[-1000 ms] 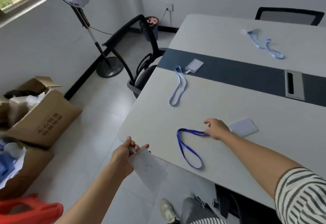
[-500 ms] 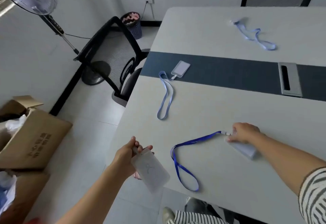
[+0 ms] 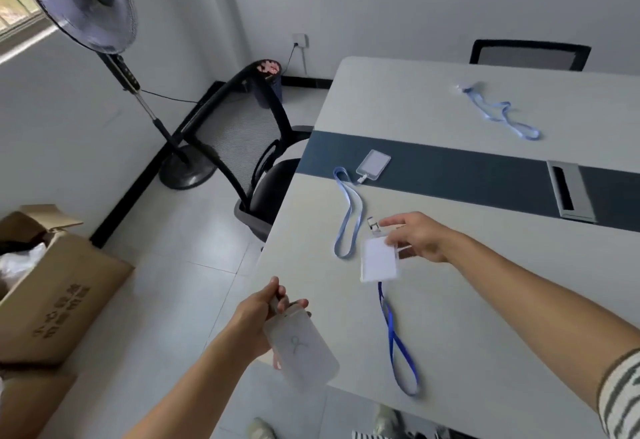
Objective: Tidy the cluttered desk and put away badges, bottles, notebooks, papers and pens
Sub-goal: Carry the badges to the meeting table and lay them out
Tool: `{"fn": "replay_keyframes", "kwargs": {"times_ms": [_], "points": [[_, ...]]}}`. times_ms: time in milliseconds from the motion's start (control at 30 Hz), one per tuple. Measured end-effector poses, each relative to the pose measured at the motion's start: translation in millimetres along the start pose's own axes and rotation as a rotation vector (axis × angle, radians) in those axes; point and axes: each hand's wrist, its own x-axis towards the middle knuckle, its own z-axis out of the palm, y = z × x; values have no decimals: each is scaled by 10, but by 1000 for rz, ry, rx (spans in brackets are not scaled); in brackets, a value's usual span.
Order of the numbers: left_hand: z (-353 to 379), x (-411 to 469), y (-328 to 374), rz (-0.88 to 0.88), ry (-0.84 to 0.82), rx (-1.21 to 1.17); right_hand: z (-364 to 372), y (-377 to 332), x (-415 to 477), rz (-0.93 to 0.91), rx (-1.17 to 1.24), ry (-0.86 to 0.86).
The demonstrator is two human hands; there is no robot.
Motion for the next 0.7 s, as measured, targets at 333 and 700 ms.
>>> {"fn": "replay_keyframes", "kwargs": {"times_ms": [333,700], "points": [[-1348,-378,870,117,-91,29,1975,-1183,-185,-276,-3,90],[-2265,-554,1652,270,-100,-120,3690,-2051,-368,-428,-211,-180]]}}
